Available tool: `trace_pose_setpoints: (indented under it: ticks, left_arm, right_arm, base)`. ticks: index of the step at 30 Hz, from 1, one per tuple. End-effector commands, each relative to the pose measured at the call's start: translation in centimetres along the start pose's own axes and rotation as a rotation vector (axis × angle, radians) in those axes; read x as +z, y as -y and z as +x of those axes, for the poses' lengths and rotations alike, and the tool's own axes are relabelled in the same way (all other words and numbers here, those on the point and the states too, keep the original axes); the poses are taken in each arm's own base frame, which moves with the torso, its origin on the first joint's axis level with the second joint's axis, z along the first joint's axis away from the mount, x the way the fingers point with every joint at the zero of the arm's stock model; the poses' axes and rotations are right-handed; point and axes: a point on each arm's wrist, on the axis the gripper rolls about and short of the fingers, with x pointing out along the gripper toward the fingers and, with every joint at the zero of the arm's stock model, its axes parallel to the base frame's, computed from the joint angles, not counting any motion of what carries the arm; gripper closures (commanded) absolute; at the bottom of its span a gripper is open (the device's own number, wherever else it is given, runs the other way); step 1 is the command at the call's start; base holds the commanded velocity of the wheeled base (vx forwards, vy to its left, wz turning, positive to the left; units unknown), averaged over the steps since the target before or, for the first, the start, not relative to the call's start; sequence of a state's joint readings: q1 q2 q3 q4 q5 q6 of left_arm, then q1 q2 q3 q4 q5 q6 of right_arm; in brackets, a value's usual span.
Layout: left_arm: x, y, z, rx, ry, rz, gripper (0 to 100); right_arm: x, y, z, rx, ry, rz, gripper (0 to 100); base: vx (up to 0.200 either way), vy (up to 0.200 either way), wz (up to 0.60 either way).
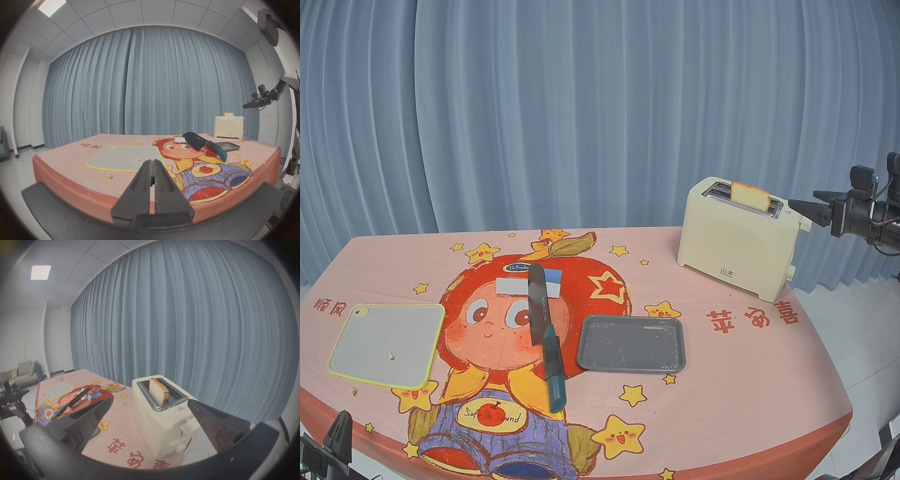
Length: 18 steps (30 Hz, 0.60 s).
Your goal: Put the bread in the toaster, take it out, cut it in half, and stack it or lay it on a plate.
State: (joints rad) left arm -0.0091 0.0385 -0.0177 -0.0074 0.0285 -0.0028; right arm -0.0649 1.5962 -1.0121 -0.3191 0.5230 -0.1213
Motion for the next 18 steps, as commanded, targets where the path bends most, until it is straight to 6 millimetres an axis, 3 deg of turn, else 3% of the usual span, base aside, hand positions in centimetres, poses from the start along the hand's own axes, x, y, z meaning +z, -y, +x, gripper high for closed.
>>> trace_pose_setpoints:
  ticks: [1,12,18]
  left_arm:
    - [-0.5,0.0,0.1,0.001,-0.017,0.000,100]
    - [-0.5,0.0,0.1,0.002,-0.017,0.000,100]
    - [-0.5,0.0,0.1,0.001,-0.017,0.000,100]
  right_arm:
    - [0.0,0.0,0.2,0.006,-0.004,-0.020,0]
    - [-1.4,0.3,2.4,0.032,-0.049,-0.026,0]
    - [-0.9,1.7,5.6,0.040,-0.039,-0.036,0]
  base:
    - [0.000,0.000,0.00]
    - [0.000,0.000,0.00]
    - [0.000,0.000,0.00]
